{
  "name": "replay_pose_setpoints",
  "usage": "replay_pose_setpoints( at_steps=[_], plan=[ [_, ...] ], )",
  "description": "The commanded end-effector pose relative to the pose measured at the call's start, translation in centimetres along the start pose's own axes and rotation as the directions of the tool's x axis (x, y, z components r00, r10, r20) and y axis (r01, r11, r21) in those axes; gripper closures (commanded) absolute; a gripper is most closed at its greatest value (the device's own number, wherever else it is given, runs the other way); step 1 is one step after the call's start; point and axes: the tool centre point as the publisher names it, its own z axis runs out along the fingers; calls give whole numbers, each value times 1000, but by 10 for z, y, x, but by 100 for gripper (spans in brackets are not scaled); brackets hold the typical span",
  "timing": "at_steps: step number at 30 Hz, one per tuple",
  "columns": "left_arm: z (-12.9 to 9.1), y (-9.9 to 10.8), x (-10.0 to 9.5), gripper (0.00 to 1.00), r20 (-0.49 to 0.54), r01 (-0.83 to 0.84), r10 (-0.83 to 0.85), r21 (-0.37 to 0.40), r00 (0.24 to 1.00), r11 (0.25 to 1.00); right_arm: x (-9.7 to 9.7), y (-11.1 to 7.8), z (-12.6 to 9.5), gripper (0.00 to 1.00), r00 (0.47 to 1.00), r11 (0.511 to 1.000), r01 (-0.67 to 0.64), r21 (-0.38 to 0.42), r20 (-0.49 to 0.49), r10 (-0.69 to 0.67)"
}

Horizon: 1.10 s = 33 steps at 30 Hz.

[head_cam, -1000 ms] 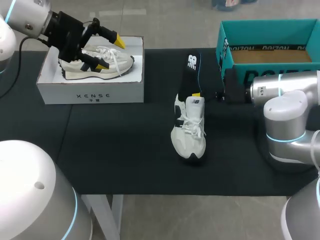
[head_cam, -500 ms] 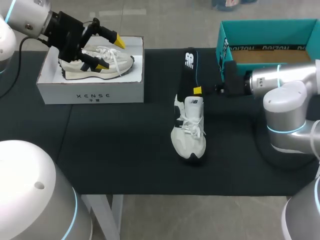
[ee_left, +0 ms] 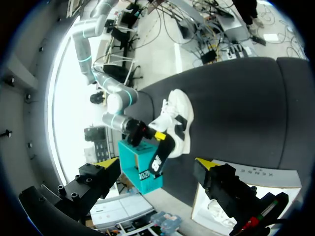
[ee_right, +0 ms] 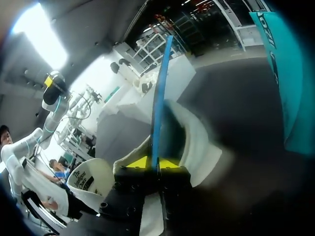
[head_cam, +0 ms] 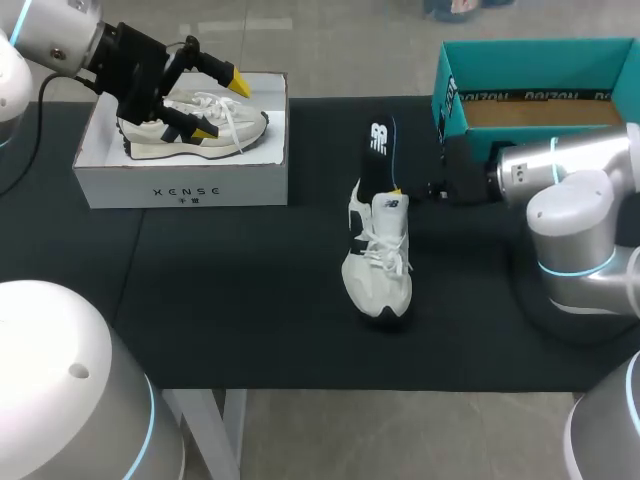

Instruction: Take the shoe out of the shoebox, open the shoe tongue, remove and reinsert the insole, then place the shoe into the shoebox

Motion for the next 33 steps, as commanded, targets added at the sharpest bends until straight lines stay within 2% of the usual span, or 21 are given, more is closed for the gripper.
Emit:
replay_pose_setpoints(
  at_steps=[1,9,12,20,23,33],
  plan=[
    [0,1,0,0,-4,-1,1,1,1000,1000,-1,15,-3,71,1000,1000,17,-3,6,-17],
    [0,1,0,0,-4,-1,1,1,1000,1000,-10,44,-5,80,998,998,55,-6,10,-55],
    [0,1,0,0,-4,-1,1,1,1000,1000,-12,50,-5,80,998,998,62,-5,5,-62],
    [0,1,0,0,-4,-1,1,1,1000,1000,-13,61,-3,88,997,997,75,-14,4,-75],
    [0,1,0,0,-4,-1,1,1,1000,1000,-13,62,-3,100,997,997,79,-15,8,-79],
    [0,1,0,0,-4,-1,1,1,1000,1000,-4,48,-6,100,997,997,71,-12,3,-71]
  ],
)
